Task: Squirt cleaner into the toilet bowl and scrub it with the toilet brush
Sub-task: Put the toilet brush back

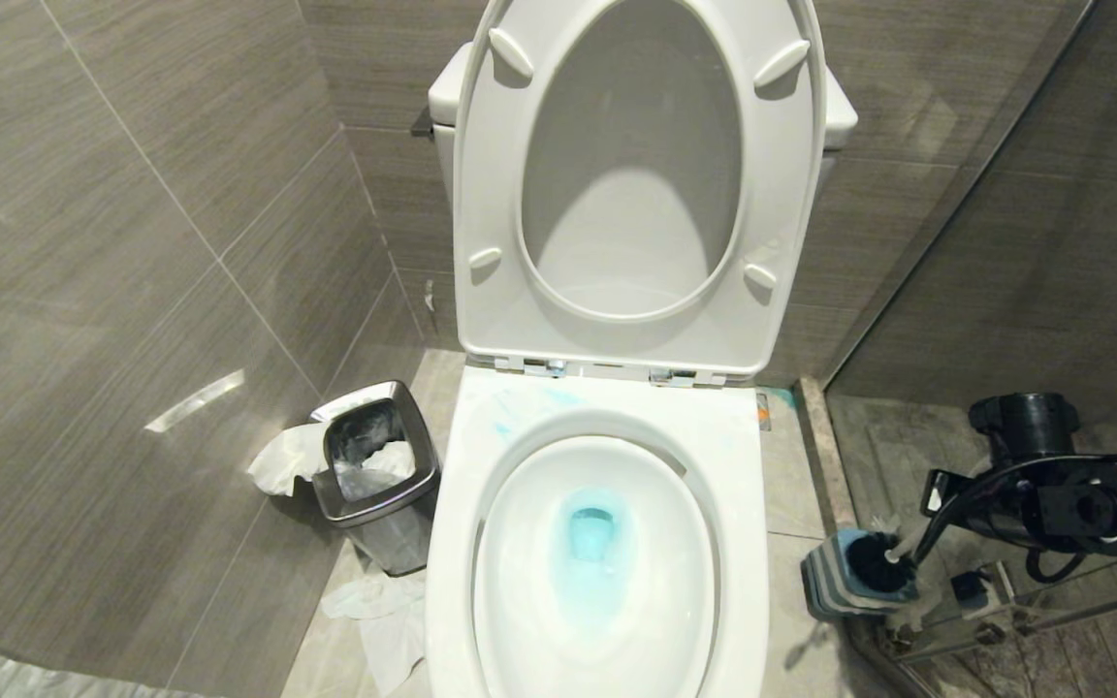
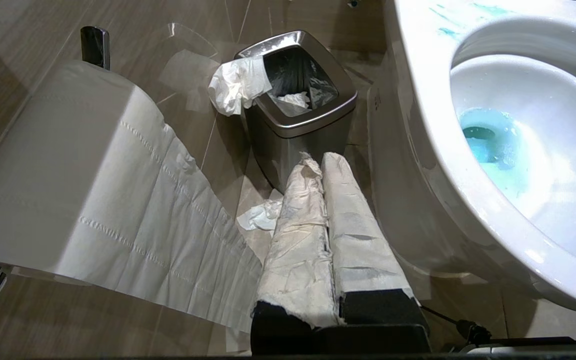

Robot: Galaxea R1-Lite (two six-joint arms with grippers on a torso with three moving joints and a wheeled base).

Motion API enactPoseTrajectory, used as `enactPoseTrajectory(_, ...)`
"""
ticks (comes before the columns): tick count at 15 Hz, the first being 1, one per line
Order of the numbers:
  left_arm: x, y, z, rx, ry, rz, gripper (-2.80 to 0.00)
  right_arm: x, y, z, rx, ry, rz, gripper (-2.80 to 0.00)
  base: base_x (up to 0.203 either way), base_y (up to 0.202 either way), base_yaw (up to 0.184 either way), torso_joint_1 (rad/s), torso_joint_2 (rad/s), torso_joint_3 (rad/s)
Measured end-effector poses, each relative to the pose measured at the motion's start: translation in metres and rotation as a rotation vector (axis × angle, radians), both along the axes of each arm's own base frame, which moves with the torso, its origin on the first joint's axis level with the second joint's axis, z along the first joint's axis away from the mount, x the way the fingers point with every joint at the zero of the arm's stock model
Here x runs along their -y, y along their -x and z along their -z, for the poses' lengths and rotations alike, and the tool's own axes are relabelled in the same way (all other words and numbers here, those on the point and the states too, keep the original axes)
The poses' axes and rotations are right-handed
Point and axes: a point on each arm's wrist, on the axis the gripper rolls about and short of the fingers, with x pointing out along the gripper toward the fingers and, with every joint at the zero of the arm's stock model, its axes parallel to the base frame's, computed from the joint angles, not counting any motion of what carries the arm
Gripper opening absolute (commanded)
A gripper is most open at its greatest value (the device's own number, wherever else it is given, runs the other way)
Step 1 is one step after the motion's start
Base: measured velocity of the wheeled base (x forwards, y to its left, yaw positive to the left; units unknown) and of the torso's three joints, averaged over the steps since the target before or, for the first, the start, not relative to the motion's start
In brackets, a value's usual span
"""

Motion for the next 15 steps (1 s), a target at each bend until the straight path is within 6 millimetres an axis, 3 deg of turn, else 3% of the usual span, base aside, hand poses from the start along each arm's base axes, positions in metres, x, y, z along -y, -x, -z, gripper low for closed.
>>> enactPoseTrajectory(8,0.0,0.0,0.0,0.0,0.0,0.0,-2.8,0.001,-0.005,0.02,-0.059,0.0,-0.005,-2.8,0.0,0.0,0.0,0.0,0.0,0.0)
enactPoseTrajectory(15,0.0,0.0,0.0,0.0,0.0,0.0,-2.8,0.0,-0.002,0.018,-0.06,-0.005,-0.028,-2.8,0.0,0.0,0.0,0.0,0.0,0.0)
